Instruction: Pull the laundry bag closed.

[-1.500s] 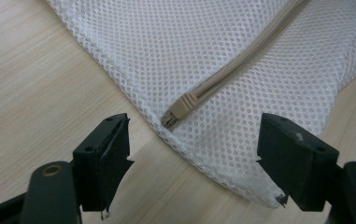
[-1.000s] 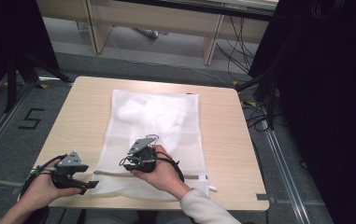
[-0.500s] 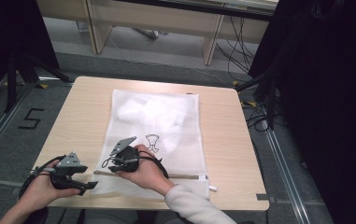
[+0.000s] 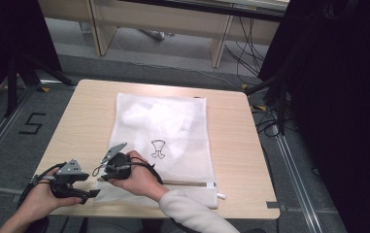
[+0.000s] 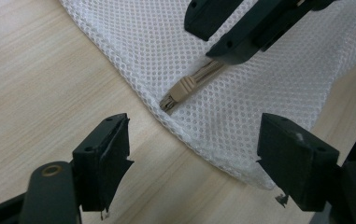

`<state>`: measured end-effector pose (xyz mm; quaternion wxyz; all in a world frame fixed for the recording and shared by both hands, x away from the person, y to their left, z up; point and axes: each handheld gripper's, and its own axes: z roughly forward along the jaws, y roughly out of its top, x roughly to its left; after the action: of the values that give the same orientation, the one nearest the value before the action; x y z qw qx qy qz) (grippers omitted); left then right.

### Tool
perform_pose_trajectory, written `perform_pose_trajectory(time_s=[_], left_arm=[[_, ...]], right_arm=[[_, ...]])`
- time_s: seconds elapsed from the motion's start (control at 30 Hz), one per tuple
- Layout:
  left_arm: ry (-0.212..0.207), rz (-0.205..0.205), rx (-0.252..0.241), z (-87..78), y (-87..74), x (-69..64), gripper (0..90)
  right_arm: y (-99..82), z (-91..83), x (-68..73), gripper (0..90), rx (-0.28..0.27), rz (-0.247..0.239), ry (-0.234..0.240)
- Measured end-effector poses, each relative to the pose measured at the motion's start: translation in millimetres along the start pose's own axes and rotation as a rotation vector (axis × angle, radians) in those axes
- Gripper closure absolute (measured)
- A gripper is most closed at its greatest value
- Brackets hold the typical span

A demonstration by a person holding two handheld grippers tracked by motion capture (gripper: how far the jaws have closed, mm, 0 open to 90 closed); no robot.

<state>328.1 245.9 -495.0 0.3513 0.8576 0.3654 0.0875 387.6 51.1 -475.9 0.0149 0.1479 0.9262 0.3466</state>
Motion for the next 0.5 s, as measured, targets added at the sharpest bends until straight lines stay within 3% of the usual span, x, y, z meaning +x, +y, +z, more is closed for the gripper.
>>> perform_pose_trajectory(time_s=[0.37, 0.5], left_arm=[[-0.002, -0.024, -0.002, 0.2, -0.8, -0.6, 25.0], [-0.006, -0.007, 0.006, 0.3, -0.8, 0.3, 25.0]], right_arm=[[4.7, 20.7, 0.7, 74.7, 0.03, 0.002, 0.021], [3.9, 25.7, -0.2, 75.5, 0.029, 0.002, 0.027]])
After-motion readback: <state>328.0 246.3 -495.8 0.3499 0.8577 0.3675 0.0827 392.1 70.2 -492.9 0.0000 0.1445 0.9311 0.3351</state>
